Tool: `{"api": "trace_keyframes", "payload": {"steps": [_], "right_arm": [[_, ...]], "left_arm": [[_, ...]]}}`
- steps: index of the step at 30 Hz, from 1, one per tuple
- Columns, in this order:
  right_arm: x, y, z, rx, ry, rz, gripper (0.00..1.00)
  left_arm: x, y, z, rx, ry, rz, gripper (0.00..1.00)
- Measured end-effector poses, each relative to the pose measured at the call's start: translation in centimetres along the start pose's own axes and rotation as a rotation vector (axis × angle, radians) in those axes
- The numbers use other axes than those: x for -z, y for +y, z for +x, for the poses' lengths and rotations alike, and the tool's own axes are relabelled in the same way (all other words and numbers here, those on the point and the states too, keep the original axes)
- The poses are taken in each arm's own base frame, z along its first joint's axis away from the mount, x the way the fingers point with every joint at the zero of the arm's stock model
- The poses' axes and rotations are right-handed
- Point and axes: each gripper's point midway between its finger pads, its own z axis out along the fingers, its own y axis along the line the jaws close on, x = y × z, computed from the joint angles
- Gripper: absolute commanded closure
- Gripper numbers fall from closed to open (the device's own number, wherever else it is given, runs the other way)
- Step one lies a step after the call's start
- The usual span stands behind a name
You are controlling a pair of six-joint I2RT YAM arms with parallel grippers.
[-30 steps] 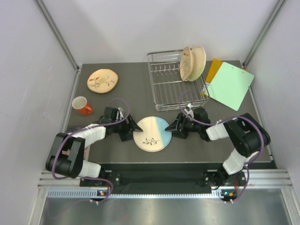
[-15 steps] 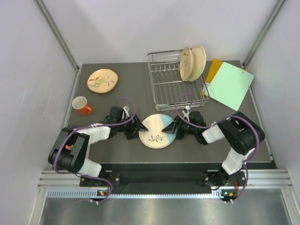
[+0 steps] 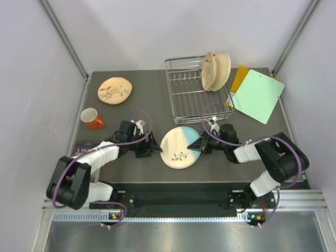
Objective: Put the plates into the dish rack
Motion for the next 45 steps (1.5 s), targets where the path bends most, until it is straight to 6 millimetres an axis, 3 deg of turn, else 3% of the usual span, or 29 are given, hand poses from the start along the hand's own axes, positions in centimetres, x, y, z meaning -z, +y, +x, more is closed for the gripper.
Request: {"api": "trace_keyframes", "payload": {"steps": [4,7,9,13,18,21,23,26,29,33,40,45], "right_arm": [[2.1,0.2,-0.6,0.008,-0.012,-0.018,1.0],[2.9,1.8,-1.0,0.023,-0.008,-0.074,1.0],[3.2,3.9,-0.7,0.04,0.03,-0.145,1.0],[4.0,10.1,0.0,0.097,0.148,-0.346,1.0],[5.8,16.1,-0.8,0.212,0.234,-0.503,1.0],[6.4,18.7,-4.9,0.301,0.196,-0.496,1.0],[6.7,20.1,-9.1,0.364,0.117,-0.47,1.0],[7.4,21.5,-17.4,0.436,-0.059,-0.397,1.0],[8.0,21.2,-24.6,0.487,-0.208,-0.285,1.0],[7.6,19.3,-31.6,0.514,-0.345,-0.091,1.0],[6.3,14.5,-38.8,0.547,-0.477,0.25,1.0],[7.1,12.2,-40.9,0.601,-0.543,0.48,1.0]], "left_arm": [[2.2,0.1,-0.6,-0.101,-0.002,-0.018,0.17],[4.4,-1.1,-3.5,-0.176,-0.033,-0.015,0.17],[5.9,-2.1,-5.8,-0.227,-0.071,0.003,0.18],[7.9,-3.3,-9.5,-0.335,-0.131,0.035,0.18],[7.6,-2.2,-10.1,-0.335,-0.103,0.026,0.17],[7.9,-1.7,-10.4,-0.331,-0.117,0.005,0.17],[8.3,-1.3,-10.9,-0.327,-0.138,-0.014,0.17],[9.2,-1.2,-11.9,-0.326,-0.183,-0.025,0.16],[10.3,-1.9,-13.0,-0.352,-0.241,-0.018,0.15],[11.3,-3.0,-14.6,-0.39,-0.328,-0.007,0.15],[11.2,-3.4,-15.8,-0.378,-0.383,0.005,0.15],[11.1,-3.1,-16.1,-0.378,-0.39,-0.007,0.15]]}}
